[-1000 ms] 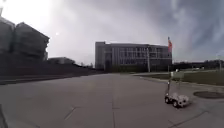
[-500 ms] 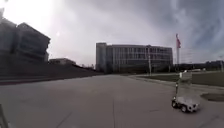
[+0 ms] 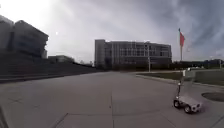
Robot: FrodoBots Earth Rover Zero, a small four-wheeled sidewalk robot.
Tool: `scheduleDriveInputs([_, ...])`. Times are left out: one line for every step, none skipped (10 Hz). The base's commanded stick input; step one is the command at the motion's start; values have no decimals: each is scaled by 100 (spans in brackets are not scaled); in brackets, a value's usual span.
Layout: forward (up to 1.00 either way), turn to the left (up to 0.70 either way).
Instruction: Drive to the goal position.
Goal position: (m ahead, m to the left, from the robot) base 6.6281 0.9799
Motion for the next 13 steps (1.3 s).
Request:
scheduleDriveInputs([70, 0])
scheduleDriveInputs([70, 0])
scheduleDriveInputs([70, 0])
scheduleDriveInputs([70, 0])
scheduleDriveInputs([70, 0])
scheduleDriveInputs([70, 0])
scheduleDriveInputs([70, 0])
scheduleDriveInputs([70, 0])
scheduleDriveInputs([70, 0])
scheduleDriveInputs([70, 0])
scheduleDriveInputs([70, 0])
scheduleDriveInputs([70, 0])
scheduleDriveInputs([70, 0])
